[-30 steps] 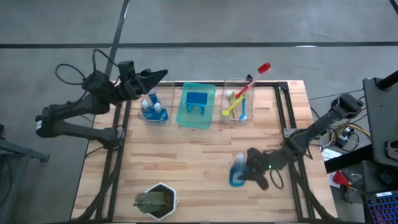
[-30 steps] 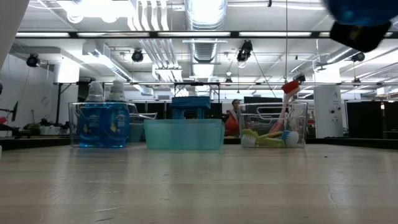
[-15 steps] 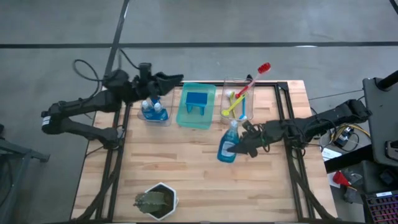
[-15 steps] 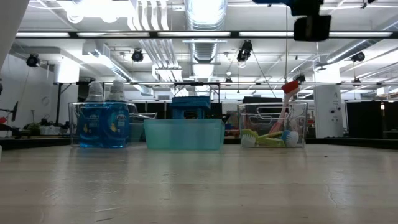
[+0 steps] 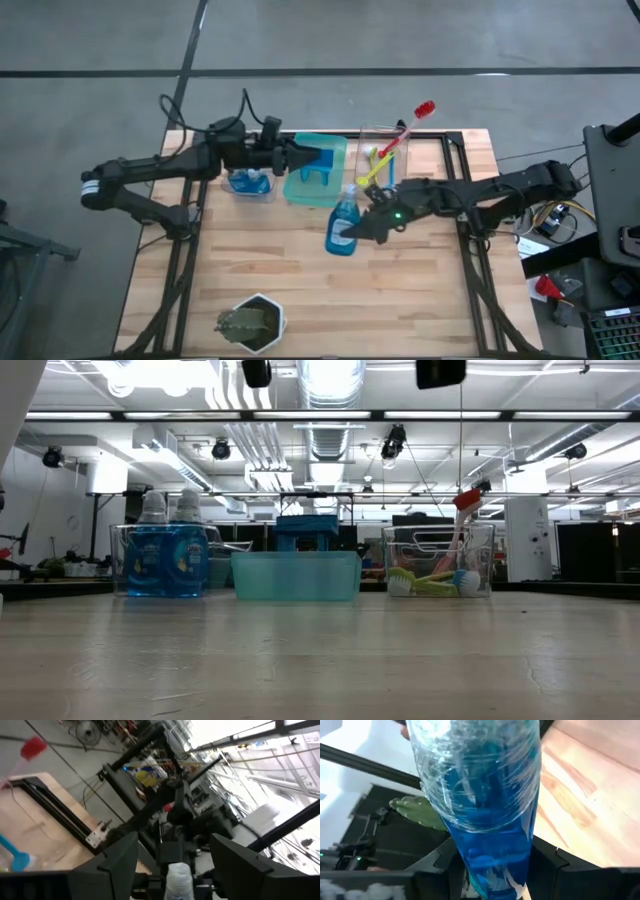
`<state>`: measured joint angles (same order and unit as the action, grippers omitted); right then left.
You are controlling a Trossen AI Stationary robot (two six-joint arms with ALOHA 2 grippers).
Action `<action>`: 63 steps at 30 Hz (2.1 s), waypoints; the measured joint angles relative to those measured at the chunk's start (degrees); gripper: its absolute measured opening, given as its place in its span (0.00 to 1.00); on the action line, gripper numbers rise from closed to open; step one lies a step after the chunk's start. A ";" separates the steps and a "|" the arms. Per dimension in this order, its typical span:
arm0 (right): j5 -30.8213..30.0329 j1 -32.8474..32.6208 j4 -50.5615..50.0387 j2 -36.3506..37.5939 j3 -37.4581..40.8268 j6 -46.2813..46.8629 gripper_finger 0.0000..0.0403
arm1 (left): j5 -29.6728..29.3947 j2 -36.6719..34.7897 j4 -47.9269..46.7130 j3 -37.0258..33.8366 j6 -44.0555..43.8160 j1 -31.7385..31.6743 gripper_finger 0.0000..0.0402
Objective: Pick & Place Kitchen Sink Supplies
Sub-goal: Put the dishwashing liquid into the left transparent bin
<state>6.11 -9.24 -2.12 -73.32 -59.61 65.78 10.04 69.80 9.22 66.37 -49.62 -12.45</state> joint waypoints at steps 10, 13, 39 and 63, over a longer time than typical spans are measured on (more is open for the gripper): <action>8.62 5.96 -8.61 -10.87 -15.90 -5.79 0.38 | 5.20 0.45 0.22 0.39 0.74 1.11 0.59; 10.07 7.41 -11.70 -12.75 -19.47 -7.16 0.38 | 6.51 -0.32 0.05 0.42 1.32 1.42 0.59; 16.70 12.30 -12.56 -16.29 -24.71 -9.25 0.37 | 8.03 -0.83 -4.89 0.22 -0.15 1.42 0.56; 17.14 12.74 -12.32 -16.26 -24.64 -9.89 0.38 | 8.51 1.12 -2.17 0.07 -2.45 0.88 0.32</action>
<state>23.24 3.50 -14.44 -89.58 -84.25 55.89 18.55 70.91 7.05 66.43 -52.07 -11.57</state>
